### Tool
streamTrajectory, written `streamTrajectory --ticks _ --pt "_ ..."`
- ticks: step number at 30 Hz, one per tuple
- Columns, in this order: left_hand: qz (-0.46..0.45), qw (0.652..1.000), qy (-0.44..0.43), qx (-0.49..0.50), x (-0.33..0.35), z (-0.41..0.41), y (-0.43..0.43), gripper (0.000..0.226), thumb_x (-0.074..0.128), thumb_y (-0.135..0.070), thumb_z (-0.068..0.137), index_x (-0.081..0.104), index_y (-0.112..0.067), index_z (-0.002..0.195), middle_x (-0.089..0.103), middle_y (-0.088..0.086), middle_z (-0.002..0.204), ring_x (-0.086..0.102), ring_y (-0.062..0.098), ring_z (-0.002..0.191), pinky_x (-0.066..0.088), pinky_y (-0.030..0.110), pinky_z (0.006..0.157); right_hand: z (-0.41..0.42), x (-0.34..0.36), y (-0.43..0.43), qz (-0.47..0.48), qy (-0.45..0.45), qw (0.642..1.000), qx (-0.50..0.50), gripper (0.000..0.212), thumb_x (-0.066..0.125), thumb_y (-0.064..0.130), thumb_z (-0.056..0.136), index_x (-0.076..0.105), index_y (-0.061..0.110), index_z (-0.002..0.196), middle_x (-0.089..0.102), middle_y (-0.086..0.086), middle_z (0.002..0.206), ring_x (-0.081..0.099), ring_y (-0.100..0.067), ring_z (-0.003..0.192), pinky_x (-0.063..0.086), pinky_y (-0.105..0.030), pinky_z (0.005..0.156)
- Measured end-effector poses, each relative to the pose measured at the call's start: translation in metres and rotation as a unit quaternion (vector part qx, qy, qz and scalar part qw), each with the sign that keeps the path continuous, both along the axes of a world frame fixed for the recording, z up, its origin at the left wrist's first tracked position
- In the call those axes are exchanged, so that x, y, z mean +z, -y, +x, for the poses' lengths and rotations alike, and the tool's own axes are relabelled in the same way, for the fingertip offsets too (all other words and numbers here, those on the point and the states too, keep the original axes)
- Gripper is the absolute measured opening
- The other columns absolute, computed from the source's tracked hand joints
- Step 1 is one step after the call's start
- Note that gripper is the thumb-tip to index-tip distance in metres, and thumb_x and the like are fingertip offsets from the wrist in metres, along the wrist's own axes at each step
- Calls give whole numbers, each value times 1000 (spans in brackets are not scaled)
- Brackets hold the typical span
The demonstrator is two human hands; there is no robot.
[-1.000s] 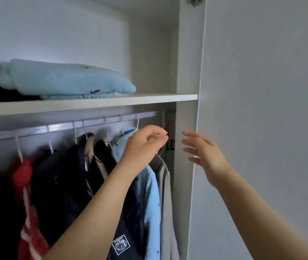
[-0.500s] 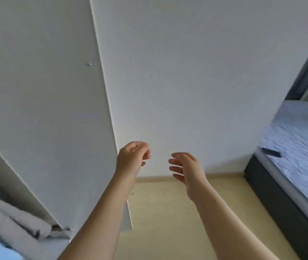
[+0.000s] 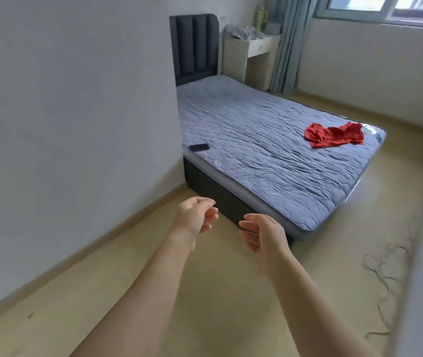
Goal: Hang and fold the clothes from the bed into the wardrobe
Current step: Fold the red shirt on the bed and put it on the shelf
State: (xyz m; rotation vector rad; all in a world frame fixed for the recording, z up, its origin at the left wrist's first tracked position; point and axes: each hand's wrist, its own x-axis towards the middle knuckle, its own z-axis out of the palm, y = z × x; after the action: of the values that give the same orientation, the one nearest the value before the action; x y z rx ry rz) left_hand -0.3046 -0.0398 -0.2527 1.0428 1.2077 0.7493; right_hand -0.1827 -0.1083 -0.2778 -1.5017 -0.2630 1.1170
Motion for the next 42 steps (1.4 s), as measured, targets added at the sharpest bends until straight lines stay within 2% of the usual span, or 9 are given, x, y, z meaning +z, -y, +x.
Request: streamTrajectory --ticks 7,11,16,21,25,30,35,42 --pt "-44 985 -19 -167 -36 168 -38 13 53 -17 91 60 -18 81 65 0 77 62 12 70 46 25 64 140 -38 -5 -54 -26 987 -146 11 53 12 87 60 15 79 64 -3 76 56 -17 62 42 -24 58" --pt "-62 974 -31 -215 -49 243 -80 14 52 -17 92 59 -17 80 64 0 74 61 12 70 45 26 68 204 -45 -38 -73 -29 979 -191 10 54 14 87 59 16 79 64 -2 75 56 -17 65 41 -24 57" --pt "-68 960 -56 -266 -55 328 -117 13 50 -17 94 59 -15 84 61 1 76 58 13 70 43 26 65 274 -41 -66 -69 -61 967 -239 14 51 12 89 56 15 76 59 -3 73 53 -16 60 39 -23 56" --pt "-70 935 -79 -338 -65 431 -119 11 49 -16 95 58 -12 92 62 4 82 59 15 74 43 27 66 355 -45 -55 -65 -87 936 -336 16 49 9 91 54 13 76 56 -4 69 48 -16 57 35 -23 55" --pt "-66 918 -98 -378 -76 512 -108 15 49 -16 94 60 -14 83 63 4 81 59 15 74 45 27 69 421 -56 -36 -71 -106 918 -375 14 50 11 90 56 14 78 58 -2 69 51 -16 60 38 -25 58" --pt "-77 917 -99 -378 -91 635 -86 18 49 -12 93 57 -15 77 60 2 72 56 13 66 40 24 63 541 -68 -9 -74 -107 907 -401 15 48 11 91 54 14 77 56 -2 71 50 -15 61 39 -26 59" --pt "-97 924 -96 -357 -82 753 -66 16 49 -10 93 56 -13 79 59 2 71 54 13 63 36 24 60 666 -62 17 -97 -99 908 -396 16 48 10 91 55 13 77 56 -3 70 50 -15 59 38 -26 59" --pt "-111 933 -98 -328 -81 884 -86 19 48 -10 93 56 -14 76 58 4 72 54 15 65 36 24 62 802 -65 -8 -111 -114 921 -355 15 48 10 91 56 13 78 57 -3 71 51 -16 60 39 -26 59"
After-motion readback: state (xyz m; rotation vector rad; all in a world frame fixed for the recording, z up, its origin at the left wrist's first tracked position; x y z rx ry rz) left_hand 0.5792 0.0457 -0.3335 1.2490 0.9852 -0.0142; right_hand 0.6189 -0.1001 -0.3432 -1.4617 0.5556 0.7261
